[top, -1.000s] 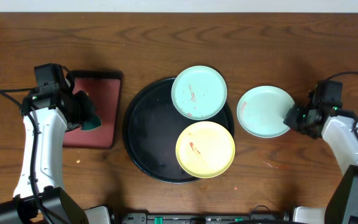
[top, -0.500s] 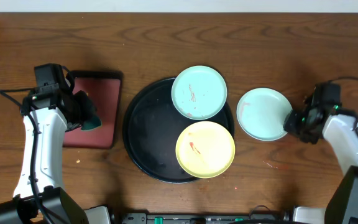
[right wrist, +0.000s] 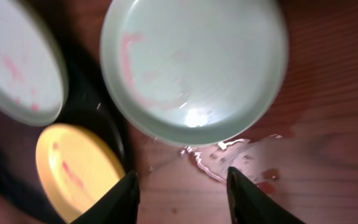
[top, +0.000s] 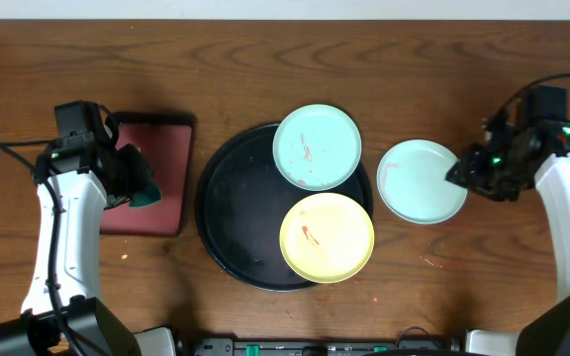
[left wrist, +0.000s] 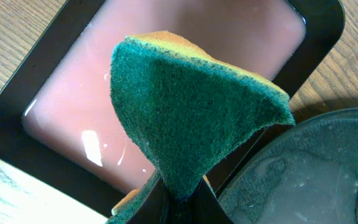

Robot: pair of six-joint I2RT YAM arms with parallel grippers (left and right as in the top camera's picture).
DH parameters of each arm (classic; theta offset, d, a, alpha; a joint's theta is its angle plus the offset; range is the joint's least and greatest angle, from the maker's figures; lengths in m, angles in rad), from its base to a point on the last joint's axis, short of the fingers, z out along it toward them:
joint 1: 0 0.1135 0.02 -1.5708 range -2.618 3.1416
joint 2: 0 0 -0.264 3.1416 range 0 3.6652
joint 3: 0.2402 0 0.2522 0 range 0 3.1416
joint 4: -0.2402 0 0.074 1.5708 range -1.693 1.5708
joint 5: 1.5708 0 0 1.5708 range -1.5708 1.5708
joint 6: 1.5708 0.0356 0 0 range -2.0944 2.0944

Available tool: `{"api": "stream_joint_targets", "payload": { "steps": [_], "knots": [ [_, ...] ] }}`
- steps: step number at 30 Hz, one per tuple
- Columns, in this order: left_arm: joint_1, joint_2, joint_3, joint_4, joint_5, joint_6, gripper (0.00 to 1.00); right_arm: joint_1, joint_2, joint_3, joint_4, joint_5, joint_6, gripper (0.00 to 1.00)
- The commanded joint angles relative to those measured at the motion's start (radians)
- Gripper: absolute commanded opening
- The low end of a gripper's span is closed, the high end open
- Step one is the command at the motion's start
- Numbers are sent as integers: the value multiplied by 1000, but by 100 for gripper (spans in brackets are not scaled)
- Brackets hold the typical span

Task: Clean dirty plates on tray and stack at the side
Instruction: 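Move right gripper to the yellow plate and drag it to tray center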

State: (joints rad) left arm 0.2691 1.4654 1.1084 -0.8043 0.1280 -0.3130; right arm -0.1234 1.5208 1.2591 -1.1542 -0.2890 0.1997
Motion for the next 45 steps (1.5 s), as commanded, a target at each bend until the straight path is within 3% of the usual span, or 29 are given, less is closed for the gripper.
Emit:
{"api": "stream_joint_targets", "payload": {
  "steps": [1,10,15,19,33,36,45],
  "knots": [
    [3,4,12,1,-9,14,7,60,-4,-19,-10,-37,-30,46],
    [3,4,12,0,-9,14,7,205,-4,-75,1,-37,-29,50],
    [3,4,12,0,-10,14,8,269,-4,-120,48,-37,-11,44],
    [3,4,12,0,-10,14,7,327,-2,-178,106,-33,21,39],
    [3,4,12,-3,-9,14,7,433,89,-325,380,-26,47,42],
    [3,4,12,-3,-10,14,7,446,136,-324,414,-26,47,38],
    [3,4,12,-3,-9,14,7,448,153,-319,412,-44,47,1]
  ]
}}
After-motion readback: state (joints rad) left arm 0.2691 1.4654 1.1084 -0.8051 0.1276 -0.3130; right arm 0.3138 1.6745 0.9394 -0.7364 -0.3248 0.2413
